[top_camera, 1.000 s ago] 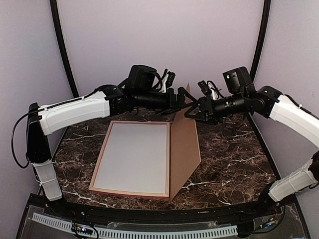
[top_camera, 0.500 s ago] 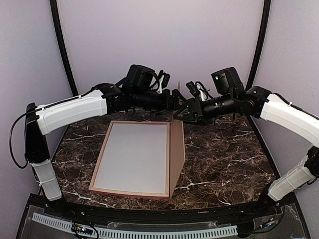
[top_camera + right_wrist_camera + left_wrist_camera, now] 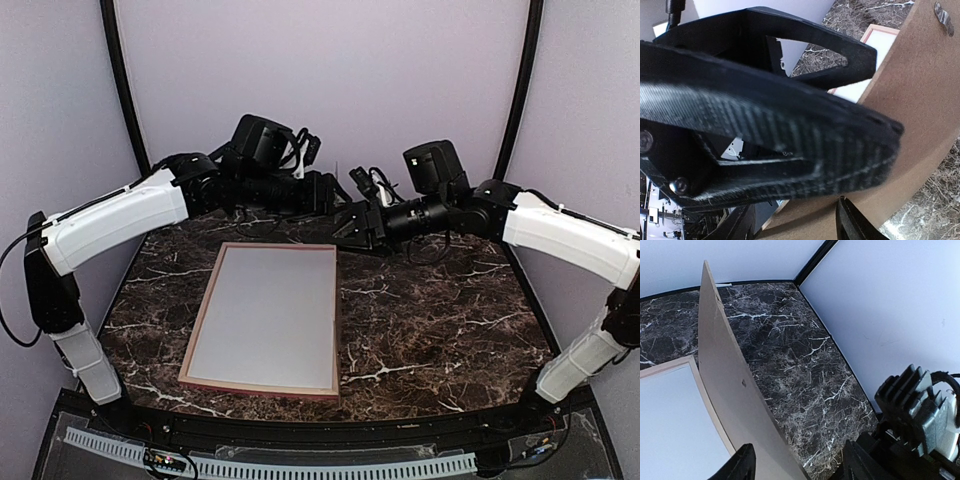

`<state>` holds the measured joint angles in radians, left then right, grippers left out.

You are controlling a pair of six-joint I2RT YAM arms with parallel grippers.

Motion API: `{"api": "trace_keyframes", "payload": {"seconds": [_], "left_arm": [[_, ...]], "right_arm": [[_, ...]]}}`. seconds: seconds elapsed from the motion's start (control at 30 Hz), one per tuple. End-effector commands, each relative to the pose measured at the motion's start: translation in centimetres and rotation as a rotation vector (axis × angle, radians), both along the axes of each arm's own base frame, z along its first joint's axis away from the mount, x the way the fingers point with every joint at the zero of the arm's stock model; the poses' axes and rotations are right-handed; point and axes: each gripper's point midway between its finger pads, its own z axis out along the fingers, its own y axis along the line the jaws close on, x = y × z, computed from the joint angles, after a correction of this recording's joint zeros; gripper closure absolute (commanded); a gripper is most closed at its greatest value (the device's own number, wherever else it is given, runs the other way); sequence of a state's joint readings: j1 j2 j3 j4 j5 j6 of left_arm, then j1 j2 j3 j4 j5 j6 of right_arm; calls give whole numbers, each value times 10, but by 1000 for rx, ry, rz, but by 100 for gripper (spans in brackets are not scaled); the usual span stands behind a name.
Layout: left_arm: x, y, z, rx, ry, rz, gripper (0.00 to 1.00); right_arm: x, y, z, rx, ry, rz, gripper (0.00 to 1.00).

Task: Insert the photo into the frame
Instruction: Turn over the backboard.

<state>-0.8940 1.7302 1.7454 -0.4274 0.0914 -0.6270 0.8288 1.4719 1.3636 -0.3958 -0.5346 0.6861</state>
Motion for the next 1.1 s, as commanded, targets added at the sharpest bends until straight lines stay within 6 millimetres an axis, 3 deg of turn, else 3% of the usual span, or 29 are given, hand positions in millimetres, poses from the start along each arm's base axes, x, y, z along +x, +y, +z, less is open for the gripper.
{"api": "trace_keyframes", "payload": {"seconds": [0.0,0.53,1.07], "left_arm": [[-3,28,21,46,-61,48,41],[-5,32,-5,84,-2,24,51],[-3,34,-16,118,10,18,68]], "right_arm": [[-3,16,17,61,-27,40,45],[-8,30,19,91,-23,82,44],[-3,20,23,78,-42,53,35]]}}
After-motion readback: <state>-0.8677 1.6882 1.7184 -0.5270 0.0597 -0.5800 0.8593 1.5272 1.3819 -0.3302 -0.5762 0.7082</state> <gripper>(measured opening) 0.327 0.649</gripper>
